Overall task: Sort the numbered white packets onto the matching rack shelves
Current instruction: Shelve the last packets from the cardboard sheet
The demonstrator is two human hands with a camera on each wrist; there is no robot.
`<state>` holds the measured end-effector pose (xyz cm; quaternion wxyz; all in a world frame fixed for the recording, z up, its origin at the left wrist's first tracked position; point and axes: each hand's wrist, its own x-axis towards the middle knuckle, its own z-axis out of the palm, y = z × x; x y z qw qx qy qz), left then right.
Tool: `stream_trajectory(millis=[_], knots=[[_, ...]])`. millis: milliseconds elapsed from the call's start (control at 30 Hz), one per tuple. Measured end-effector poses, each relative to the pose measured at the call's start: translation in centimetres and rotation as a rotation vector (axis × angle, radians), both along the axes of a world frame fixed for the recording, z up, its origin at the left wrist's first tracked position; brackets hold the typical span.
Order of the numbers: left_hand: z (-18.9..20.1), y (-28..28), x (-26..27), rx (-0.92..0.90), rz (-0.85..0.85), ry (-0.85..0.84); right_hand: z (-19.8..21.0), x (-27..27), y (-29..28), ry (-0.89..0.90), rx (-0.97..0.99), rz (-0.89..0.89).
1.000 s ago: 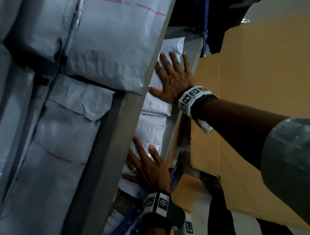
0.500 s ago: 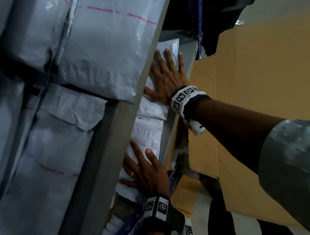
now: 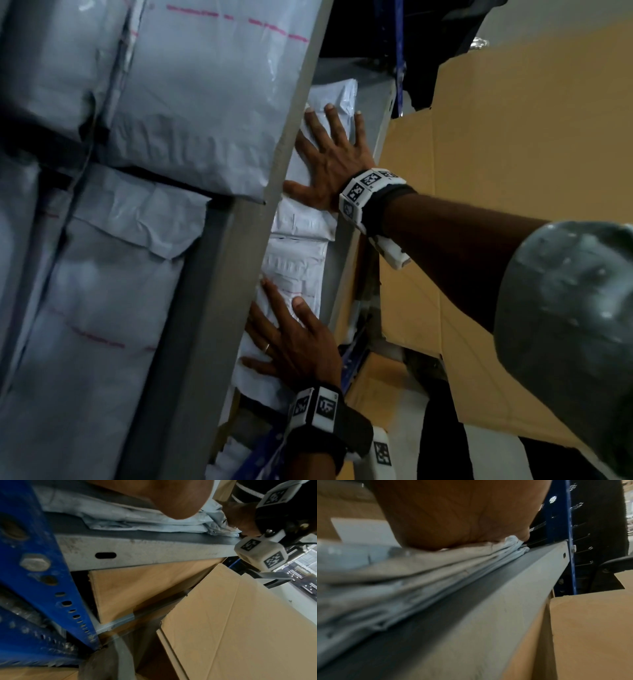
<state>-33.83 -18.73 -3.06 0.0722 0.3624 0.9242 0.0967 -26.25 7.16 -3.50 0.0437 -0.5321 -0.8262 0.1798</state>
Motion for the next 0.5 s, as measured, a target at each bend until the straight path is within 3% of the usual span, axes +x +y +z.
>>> stream_trajectory(millis=[233, 367, 500], knots=[[2.1, 1.7, 0.8, 0.140, -0.020, 0.025, 4.1, 3.6, -3.7, 0.244, 0.048, -0.118], [4.2, 2.8, 2.9, 0.260, -0.035, 0.017, 5.7, 9.1, -8.8, 0.390, 0.011, -0.260], [8.0, 3.1, 6.6, 0.361, -0.124, -0.100, 9.3, 15.8, -15.9, 0.502, -0.057, -0.382]])
